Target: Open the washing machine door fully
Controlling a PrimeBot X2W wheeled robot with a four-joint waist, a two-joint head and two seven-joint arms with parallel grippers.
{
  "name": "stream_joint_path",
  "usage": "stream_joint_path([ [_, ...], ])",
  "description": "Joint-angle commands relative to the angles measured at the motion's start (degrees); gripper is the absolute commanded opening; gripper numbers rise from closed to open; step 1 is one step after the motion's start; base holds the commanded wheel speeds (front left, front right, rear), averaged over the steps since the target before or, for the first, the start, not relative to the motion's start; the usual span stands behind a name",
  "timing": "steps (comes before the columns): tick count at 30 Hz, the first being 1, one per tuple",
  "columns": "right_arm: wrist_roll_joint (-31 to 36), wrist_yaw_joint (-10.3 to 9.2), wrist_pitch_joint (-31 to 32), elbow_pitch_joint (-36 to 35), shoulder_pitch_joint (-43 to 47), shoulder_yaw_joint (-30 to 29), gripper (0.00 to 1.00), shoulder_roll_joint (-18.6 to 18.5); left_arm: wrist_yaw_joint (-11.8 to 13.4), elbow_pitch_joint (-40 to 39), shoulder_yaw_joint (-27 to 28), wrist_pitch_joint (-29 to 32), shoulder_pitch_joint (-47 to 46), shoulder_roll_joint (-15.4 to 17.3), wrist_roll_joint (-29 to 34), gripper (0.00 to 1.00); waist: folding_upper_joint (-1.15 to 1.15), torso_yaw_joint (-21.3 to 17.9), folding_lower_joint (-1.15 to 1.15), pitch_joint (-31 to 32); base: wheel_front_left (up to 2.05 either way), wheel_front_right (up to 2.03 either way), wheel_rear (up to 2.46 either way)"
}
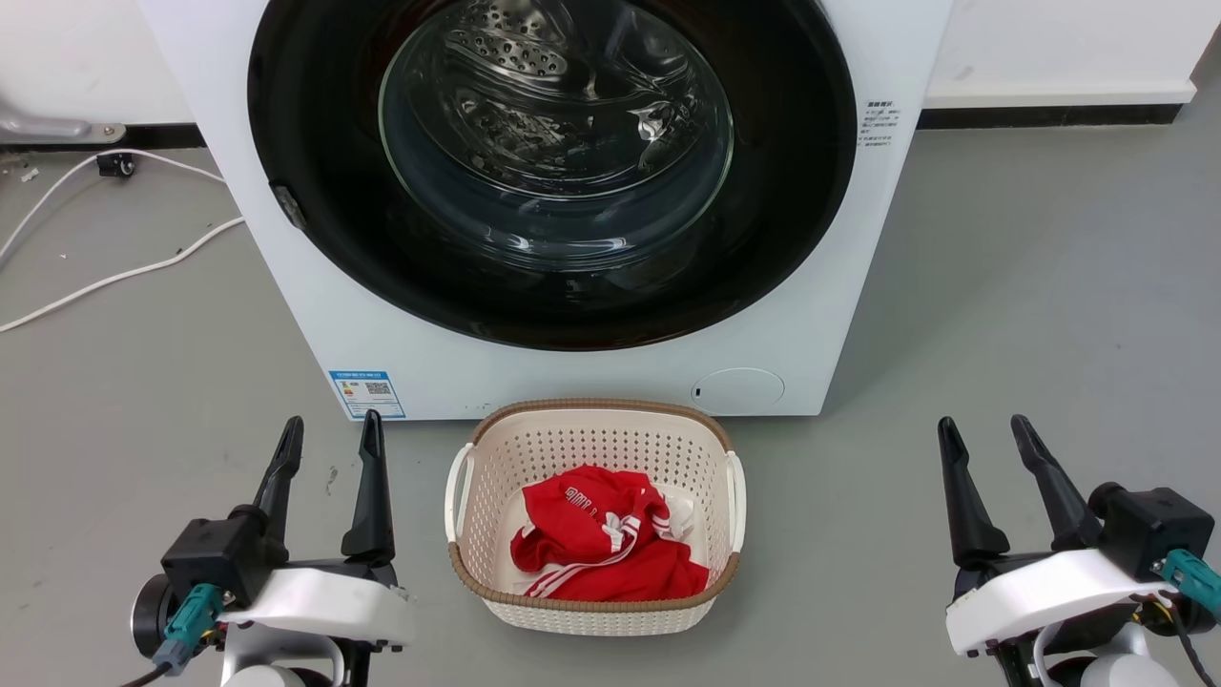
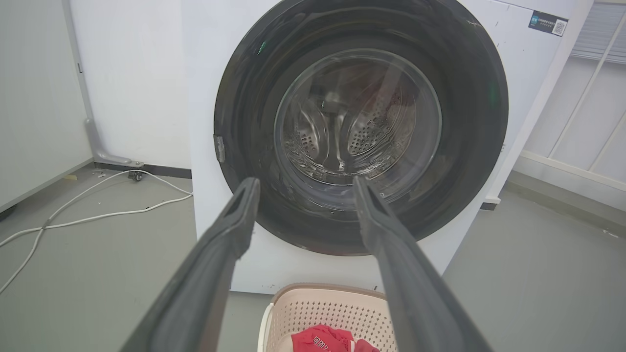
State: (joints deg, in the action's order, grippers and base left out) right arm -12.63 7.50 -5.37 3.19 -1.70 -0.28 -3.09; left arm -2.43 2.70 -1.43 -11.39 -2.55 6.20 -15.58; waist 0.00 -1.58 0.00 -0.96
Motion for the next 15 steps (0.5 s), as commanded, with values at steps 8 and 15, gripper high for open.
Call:
stream_joint_path([
  [8, 4.31, -0.02, -1.12, -1.28, 0.39, 0.16, 1.00, 0.18, 0.97, -0.98, -0.33, -1.46, 1.01, 0.07, 4.53, 1.00, 0.00, 0.01, 0.00, 0.17, 0.00, 0.00, 0.00],
  [15, 7.40, -0.02, -1.56, -1.48, 0.43, 0.38, 1.00, 0.23, 1.52, -1.59, -0.31, -2.30, 1.52, -0.03, 8.00, 1.00, 0.00, 0.11, 0.00, 0.14, 0.00, 0.00, 0.00],
])
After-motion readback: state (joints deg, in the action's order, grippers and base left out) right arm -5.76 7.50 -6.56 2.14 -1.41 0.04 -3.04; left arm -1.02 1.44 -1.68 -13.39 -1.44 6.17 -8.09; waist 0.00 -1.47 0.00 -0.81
